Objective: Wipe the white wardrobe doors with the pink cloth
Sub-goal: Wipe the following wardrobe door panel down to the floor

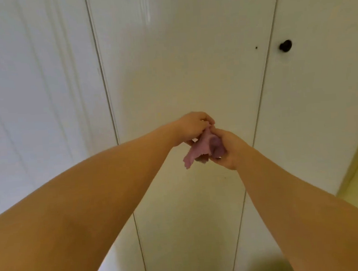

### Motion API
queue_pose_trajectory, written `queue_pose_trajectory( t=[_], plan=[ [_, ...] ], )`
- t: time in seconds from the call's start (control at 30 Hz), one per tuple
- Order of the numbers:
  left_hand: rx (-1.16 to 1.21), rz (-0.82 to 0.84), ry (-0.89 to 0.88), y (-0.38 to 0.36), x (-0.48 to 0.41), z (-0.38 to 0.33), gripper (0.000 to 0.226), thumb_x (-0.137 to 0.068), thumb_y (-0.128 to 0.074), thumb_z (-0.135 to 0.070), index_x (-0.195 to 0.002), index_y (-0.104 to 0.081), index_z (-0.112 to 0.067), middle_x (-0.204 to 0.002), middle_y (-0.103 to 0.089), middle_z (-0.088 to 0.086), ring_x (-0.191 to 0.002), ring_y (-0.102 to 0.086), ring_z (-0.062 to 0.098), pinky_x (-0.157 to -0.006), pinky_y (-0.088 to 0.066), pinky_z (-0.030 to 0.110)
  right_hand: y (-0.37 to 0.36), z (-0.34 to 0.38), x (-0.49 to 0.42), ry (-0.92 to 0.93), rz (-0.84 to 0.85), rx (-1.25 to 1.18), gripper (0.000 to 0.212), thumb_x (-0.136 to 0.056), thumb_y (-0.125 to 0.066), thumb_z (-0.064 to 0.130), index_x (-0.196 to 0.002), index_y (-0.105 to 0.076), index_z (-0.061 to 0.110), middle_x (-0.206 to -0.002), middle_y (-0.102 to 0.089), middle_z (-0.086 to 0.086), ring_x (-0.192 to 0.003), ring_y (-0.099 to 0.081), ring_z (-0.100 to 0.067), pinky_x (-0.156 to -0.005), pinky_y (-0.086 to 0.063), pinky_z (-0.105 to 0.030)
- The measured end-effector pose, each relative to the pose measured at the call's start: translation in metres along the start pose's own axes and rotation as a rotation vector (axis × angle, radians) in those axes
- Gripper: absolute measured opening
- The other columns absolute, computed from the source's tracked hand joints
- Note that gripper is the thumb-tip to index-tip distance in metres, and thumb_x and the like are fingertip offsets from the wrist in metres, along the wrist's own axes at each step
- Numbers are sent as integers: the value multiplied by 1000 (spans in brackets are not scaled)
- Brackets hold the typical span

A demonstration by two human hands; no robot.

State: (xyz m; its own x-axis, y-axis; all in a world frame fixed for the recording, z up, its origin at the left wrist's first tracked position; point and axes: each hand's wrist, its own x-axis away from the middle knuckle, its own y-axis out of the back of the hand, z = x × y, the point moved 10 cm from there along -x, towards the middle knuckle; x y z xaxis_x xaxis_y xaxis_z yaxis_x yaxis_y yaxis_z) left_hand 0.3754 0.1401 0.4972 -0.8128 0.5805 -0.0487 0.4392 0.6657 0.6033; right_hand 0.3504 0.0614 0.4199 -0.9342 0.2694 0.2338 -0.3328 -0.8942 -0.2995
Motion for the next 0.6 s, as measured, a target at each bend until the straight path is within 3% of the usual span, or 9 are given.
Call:
queue_pose_trajectory(
  t=[0.1,0.23,0.33,0.47,0.6],
  plan=[
    [-32,-238,-86,70,21,-47,23,-97,-42,-10,-115,-55,-16,-106,-65,9,-91,-65,23,-73,-57,34,-46,71,30,188,110,49,24,-95,-50,25,-115,-60,18,-106,-65,-6,-91,-59,-20,-65,-46,-29],
    [-93,-574,-112,149,52,-79,32,-96,-48,-19,-128,-52,-18,-123,-58,9,-105,-58,26,-88,-52,37,-106,133,63,377,232,60,30,-95,-48,16,-123,-59,20,-105,-66,-8,-84,-60,-20,-63,-48,-29],
    [79,-513,-75,182,67,-88,37,-98,-49,-27,-131,-51,-11,-127,-58,9,-111,-56,26,-92,-50,37,-146,169,84,467,312,59,32,-95,-49,15,-126,-57,18,-105,-66,-8,-88,-63,-20,-65,-51,-30],
    [246,-439,-154,217,96,-99,15,-98,-50,-17,-101,-62,-9,-103,-67,12,-92,-65,23,-76,-56,30,-198,194,101,542,388,164,39,-90,-55,10,-128,-52,18,-112,-65,-12,-98,-64,-28,-80,-55,-41],
    [198,-577,-164,271,120,-93,17,-100,-42,-14,-98,-58,-7,-108,-65,15,-102,-63,29,-90,-53,39,-228,217,113,653,315,230,14,-85,-62,6,-98,-62,11,-96,-66,-11,-85,-64,-24,-64,-52,-31]
  ],
)
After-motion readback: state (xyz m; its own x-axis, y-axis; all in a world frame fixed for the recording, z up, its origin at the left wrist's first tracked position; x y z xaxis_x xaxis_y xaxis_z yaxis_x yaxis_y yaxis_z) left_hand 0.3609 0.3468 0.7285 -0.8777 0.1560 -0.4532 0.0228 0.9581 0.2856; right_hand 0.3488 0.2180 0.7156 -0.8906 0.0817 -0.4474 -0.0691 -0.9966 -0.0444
